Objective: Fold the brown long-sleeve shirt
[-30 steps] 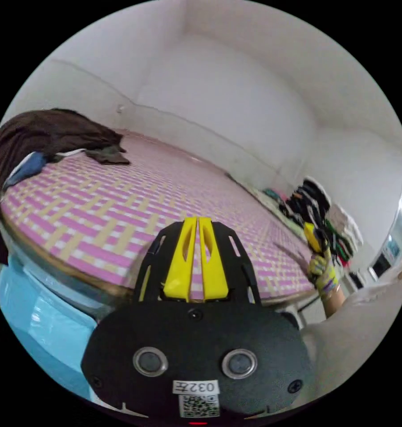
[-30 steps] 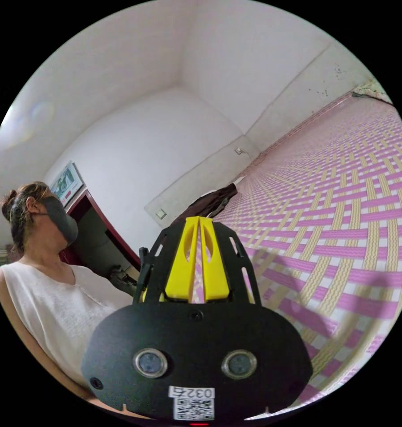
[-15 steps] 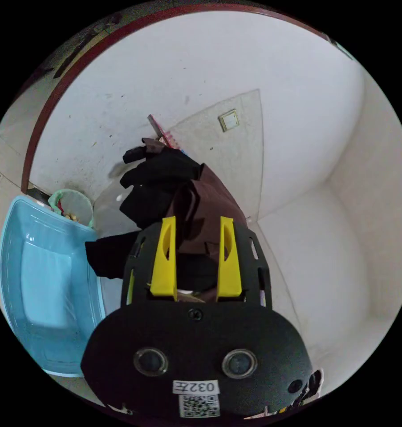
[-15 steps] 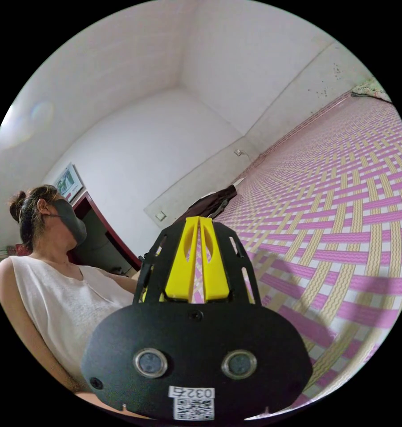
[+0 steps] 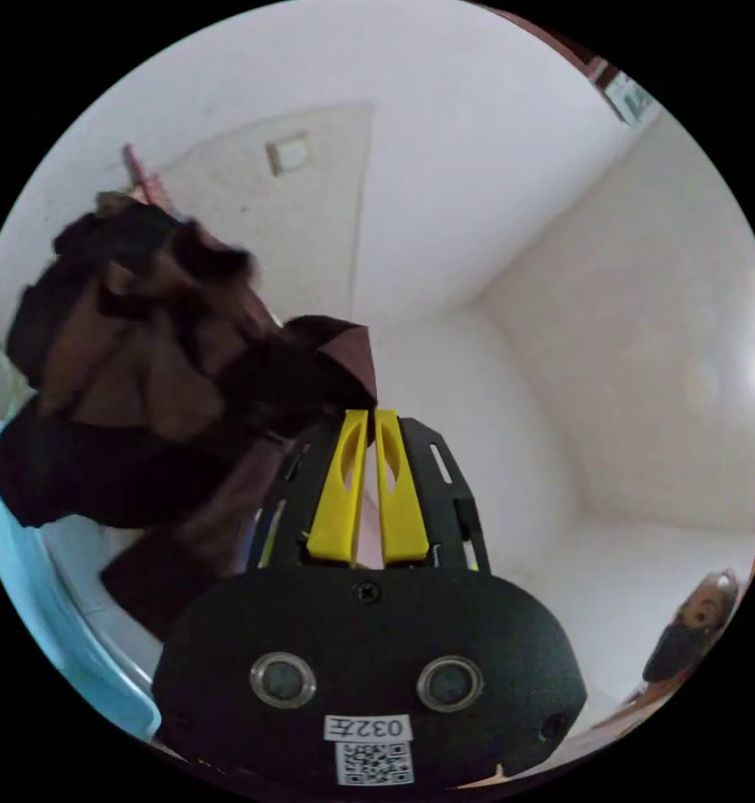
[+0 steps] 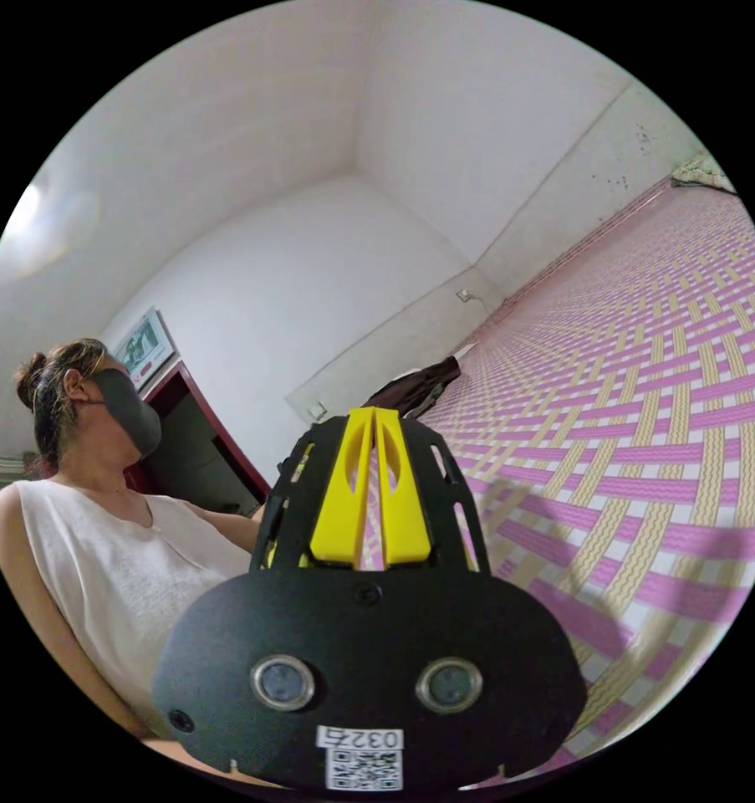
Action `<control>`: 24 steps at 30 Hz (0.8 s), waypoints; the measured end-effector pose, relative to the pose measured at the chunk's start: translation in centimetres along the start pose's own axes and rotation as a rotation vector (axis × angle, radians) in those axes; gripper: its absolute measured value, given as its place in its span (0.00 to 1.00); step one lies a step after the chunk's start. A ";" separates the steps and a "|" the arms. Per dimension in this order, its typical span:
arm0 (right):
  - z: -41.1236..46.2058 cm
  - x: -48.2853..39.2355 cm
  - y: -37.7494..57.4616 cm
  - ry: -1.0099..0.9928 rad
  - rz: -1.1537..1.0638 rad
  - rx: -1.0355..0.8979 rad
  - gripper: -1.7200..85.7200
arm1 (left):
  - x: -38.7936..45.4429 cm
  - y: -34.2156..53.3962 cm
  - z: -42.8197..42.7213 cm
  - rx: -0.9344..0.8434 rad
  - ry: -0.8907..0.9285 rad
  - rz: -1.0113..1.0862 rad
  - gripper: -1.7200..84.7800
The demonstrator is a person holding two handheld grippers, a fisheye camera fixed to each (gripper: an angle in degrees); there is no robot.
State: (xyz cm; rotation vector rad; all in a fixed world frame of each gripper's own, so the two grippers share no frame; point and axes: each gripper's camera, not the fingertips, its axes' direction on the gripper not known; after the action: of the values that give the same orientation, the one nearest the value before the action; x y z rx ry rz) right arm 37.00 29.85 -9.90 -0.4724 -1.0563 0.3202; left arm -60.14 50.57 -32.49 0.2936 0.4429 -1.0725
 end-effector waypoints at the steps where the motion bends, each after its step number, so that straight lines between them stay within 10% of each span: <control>1: -0.2 0.1 0.0 -0.009 -0.001 0.009 0.01 | 2.2 2.2 4.0 -0.108 0.069 0.036 0.01; 12: -3.9 -0.6 1.7 -0.006 -0.032 0.222 0.01 | 19.3 31.7 30.3 -0.849 0.318 0.154 0.01; 16: -5.8 0.4 3.0 -0.050 -0.008 0.383 0.01 | 21.5 44.1 37.0 -1.191 0.582 -0.146 0.01; 24: -7.6 -2.1 4.4 0.089 -0.071 0.434 0.01 | 25.5 52.7 37.9 -1.522 0.617 -0.125 0.12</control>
State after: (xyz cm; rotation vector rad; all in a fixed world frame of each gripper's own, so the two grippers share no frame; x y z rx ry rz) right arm 42.69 30.97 -16.81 -0.0589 -0.8824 0.4475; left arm 4.88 38.00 -10.72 -0.7955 1.6863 -0.4926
